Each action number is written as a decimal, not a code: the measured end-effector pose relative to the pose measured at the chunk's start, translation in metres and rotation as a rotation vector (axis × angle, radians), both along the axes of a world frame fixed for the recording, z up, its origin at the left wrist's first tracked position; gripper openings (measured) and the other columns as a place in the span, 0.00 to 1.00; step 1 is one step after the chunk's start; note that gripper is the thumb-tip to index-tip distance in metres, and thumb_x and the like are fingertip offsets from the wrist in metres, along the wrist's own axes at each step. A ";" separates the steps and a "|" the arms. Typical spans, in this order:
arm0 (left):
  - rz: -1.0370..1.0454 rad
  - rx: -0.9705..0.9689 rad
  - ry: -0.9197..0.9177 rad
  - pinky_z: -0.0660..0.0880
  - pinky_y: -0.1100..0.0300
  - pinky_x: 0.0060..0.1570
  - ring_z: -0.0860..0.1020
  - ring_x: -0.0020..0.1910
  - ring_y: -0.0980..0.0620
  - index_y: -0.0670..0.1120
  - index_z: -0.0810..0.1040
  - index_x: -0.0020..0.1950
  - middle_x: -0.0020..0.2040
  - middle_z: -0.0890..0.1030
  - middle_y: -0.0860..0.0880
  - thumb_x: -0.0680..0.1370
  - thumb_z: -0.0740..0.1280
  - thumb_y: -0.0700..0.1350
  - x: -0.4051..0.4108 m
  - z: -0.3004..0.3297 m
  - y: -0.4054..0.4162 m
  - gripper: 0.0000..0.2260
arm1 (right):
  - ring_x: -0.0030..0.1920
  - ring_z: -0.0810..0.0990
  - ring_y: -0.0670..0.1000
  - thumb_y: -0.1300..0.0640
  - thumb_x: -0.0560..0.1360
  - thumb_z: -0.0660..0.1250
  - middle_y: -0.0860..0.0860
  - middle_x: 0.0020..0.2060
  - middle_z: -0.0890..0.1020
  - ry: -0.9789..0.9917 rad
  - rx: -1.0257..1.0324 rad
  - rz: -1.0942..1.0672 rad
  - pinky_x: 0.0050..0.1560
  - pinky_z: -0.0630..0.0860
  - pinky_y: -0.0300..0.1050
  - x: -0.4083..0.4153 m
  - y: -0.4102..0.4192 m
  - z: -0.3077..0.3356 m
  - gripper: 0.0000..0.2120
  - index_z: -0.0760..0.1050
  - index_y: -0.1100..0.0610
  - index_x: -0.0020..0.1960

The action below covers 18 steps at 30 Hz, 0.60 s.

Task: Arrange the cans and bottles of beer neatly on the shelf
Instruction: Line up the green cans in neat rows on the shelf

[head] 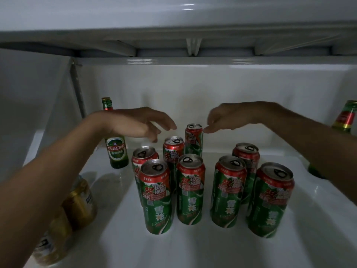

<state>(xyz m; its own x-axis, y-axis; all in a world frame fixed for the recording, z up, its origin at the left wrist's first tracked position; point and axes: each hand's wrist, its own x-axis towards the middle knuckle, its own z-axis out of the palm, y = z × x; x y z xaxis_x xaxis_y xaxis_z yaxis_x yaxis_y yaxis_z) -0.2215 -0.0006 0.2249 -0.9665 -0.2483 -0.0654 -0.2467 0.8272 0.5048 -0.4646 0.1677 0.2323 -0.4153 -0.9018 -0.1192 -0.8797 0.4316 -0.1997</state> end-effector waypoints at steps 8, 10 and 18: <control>0.056 -0.397 -0.229 0.79 0.54 0.55 0.78 0.56 0.51 0.56 0.71 0.73 0.64 0.76 0.53 0.75 0.76 0.56 -0.069 -0.022 0.013 0.29 | 0.72 0.69 0.58 0.39 0.68 0.77 0.52 0.79 0.62 0.231 0.248 0.080 0.66 0.76 0.56 -0.017 -0.105 -0.041 0.52 0.50 0.44 0.82; 0.072 -0.283 -0.242 0.83 0.55 0.47 0.81 0.51 0.51 0.57 0.72 0.69 0.61 0.77 0.52 0.74 0.77 0.53 -0.074 -0.023 0.009 0.27 | 0.61 0.77 0.56 0.43 0.68 0.79 0.52 0.70 0.72 0.266 0.210 0.094 0.55 0.81 0.51 -0.022 -0.114 -0.046 0.42 0.61 0.45 0.75; 0.098 -0.165 -0.104 0.86 0.48 0.44 0.83 0.50 0.49 0.54 0.77 0.65 0.60 0.80 0.49 0.72 0.79 0.48 -0.068 -0.032 0.007 0.23 | 0.52 0.81 0.56 0.53 0.76 0.73 0.55 0.58 0.77 0.273 0.185 0.095 0.37 0.75 0.44 -0.030 -0.092 -0.040 0.27 0.62 0.50 0.68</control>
<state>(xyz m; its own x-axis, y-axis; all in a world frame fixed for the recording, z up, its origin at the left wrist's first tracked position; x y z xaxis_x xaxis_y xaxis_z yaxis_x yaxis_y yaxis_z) -0.2892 0.0065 0.1925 -0.9274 -0.3563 -0.1143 -0.3737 0.8661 0.3322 -0.4944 0.0756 0.1919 -0.3696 -0.9115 -0.1803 -0.9279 0.3521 0.1223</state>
